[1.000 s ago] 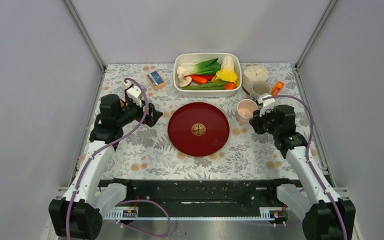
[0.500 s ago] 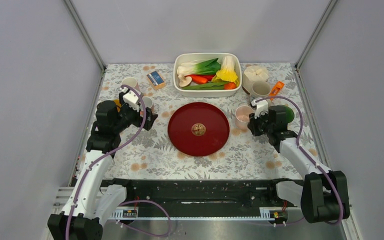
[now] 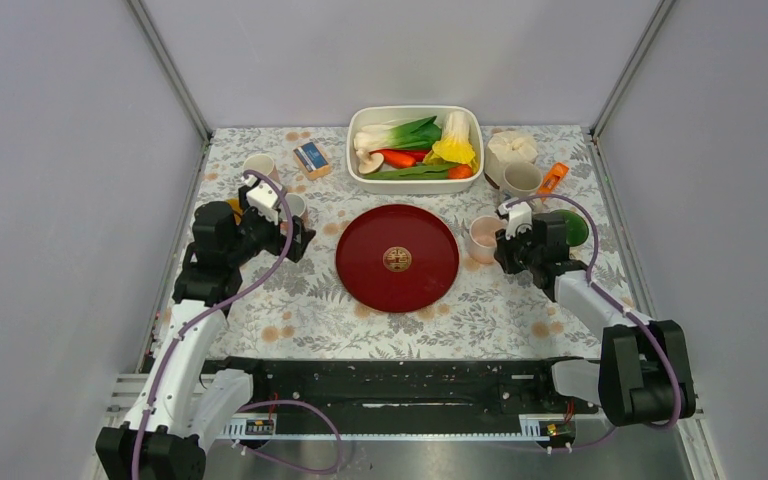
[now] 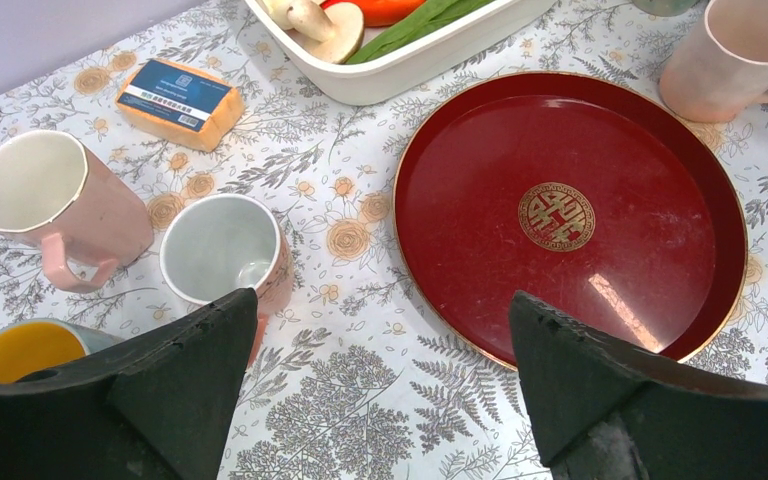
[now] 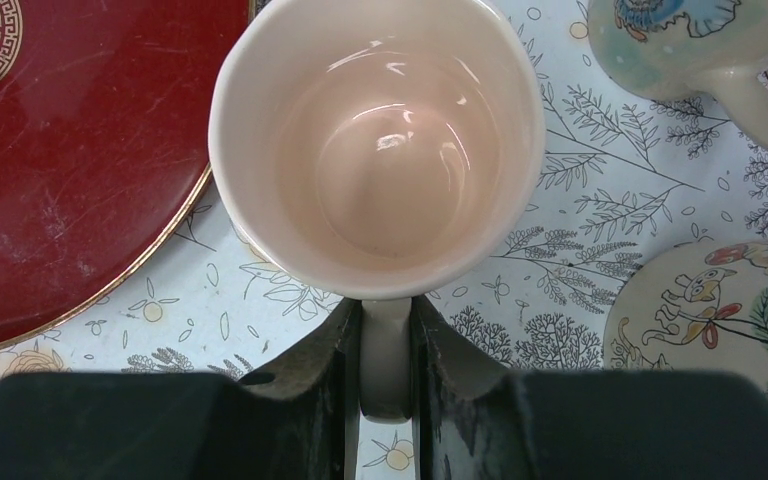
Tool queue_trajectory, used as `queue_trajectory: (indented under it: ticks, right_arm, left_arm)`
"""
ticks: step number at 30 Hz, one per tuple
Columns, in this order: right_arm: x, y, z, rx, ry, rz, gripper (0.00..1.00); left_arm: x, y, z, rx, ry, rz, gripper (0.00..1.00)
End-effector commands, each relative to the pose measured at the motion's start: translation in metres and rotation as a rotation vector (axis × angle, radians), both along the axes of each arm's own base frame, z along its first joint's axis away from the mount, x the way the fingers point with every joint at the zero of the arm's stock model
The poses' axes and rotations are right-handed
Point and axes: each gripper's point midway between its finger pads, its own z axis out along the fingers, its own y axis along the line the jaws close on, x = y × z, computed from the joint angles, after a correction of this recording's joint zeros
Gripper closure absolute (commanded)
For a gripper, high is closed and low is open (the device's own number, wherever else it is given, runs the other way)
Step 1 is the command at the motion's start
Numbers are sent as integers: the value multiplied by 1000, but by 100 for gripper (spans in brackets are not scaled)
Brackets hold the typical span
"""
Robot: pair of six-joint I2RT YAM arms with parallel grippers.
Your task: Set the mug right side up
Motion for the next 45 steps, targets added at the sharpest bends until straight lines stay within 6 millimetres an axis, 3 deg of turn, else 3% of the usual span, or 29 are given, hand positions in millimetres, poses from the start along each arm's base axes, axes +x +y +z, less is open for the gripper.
queue_trajectory:
  ticks: [1, 4, 12, 16, 19, 22, 25, 29, 31, 34, 36, 40, 45]
  right_arm:
    - [21, -2, 17, -17, -93, -3, 93]
    - [19, -2, 20, -16, -89, 2, 84]
    - [6, -2, 35, -14, -61, 13, 38]
    - [-4, 2, 50, -12, -37, 47, 11]
    - [-13, -1, 77, -22, -42, 45, 1]
    - [-28, -4, 130, -9, -142, 30, 1]
    - [-52, -8, 197, 69, -298, -46, 1]
    - [-101, -28, 285, 184, -606, -189, 1]
    - [-126, -39, 318, 209, -724, -242, 0]
    - [-162, -54, 353, 213, -832, -297, 1]
    - [-188, -56, 368, 212, -884, -284, 1]
    - [-241, -41, 376, 216, -910, -149, 0]
    - [-271, -22, 358, 230, -865, -20, 1]
  left_arm:
    - [0, 2, 8, 2, -38, -1, 1]
    - [-1, 3, 9, 0, -40, 0, 1]
    - [-2, 2, 10, -4, -44, -8, 1]
    - [-2, 3, 12, -1, -47, -2, 1]
    - [0, 13, 22, 13, -53, 57, 1]
    - [-7, 22, 36, 61, -10, 81, 1]
    - [-21, 25, 54, 67, 28, 75, 1]
    - [-46, 24, 88, 29, -49, 63, 1]
    - [-60, 24, 105, 19, -104, 63, 1]
    - [-85, 30, 134, 17, -201, 100, 1]
    - [-99, 39, 146, 33, -267, 149, 1]
    - [-114, 63, 160, 31, -310, 297, 1]
    - [-120, 73, 140, 16, -284, 368, 1]
